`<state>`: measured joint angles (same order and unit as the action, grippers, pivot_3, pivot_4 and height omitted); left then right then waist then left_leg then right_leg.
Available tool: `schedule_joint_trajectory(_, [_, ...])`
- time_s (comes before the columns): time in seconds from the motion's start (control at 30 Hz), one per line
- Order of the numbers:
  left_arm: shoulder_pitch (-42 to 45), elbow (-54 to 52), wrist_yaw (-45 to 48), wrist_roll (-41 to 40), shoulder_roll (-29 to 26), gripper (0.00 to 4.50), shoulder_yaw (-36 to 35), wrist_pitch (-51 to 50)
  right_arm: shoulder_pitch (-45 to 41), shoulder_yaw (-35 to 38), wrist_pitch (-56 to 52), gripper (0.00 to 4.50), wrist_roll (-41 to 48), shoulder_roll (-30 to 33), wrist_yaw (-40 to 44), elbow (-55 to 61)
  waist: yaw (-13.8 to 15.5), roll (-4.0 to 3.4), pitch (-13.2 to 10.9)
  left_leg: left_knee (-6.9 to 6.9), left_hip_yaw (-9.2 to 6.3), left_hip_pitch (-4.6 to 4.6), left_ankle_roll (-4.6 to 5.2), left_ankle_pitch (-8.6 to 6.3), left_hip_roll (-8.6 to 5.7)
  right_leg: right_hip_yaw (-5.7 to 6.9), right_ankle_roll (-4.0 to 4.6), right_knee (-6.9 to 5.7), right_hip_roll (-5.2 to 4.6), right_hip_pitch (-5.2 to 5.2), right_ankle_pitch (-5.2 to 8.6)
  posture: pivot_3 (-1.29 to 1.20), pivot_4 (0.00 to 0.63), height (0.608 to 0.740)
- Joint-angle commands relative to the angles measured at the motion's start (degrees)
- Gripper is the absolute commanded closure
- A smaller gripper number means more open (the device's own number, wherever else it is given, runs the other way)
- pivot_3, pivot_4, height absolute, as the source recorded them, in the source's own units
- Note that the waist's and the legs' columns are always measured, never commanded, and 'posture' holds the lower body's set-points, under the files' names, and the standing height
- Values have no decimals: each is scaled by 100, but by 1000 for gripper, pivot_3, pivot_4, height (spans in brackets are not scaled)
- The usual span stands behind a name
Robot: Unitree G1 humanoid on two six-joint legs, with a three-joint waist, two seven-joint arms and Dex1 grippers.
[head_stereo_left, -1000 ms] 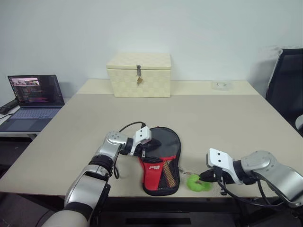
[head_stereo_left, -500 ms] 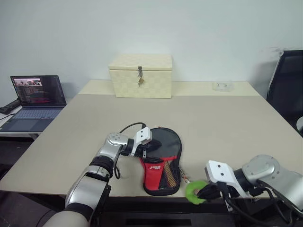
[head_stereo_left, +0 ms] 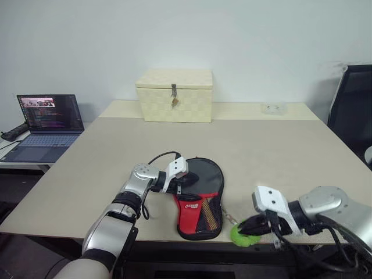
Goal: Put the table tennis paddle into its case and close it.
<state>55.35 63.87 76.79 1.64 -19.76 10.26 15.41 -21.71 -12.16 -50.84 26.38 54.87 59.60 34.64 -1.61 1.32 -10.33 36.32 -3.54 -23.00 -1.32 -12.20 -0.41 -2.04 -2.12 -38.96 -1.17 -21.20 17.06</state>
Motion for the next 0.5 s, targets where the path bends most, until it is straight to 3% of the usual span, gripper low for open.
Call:
schedule_joint_trajectory(0.03, [-192,214,77,388,88,0,330,-32,-96,-171,307,2907,-496,-55,-287,-473,3,0,0,-2,2,0,0,0,0,-1,0,1,0,-1,0,0,150,740])
schedule_joint_trajectory(0.2, [-178,204,62,378,77,0,313,-32,-76,-632,827,1258,-1170,-122,-368,-1084,2,0,1,-5,8,4,1,0,-1,-7,-1,-1,0,-4,0,0,150,740])
schedule_joint_trajectory(0.5, [-185,204,37,365,19,0,283,-28,12,-1162,1346,1258,-1639,-195,-5,-1444,-1,0,1,-6,13,5,1,0,0,-10,-2,-1,2,-5,1,0,150,740])
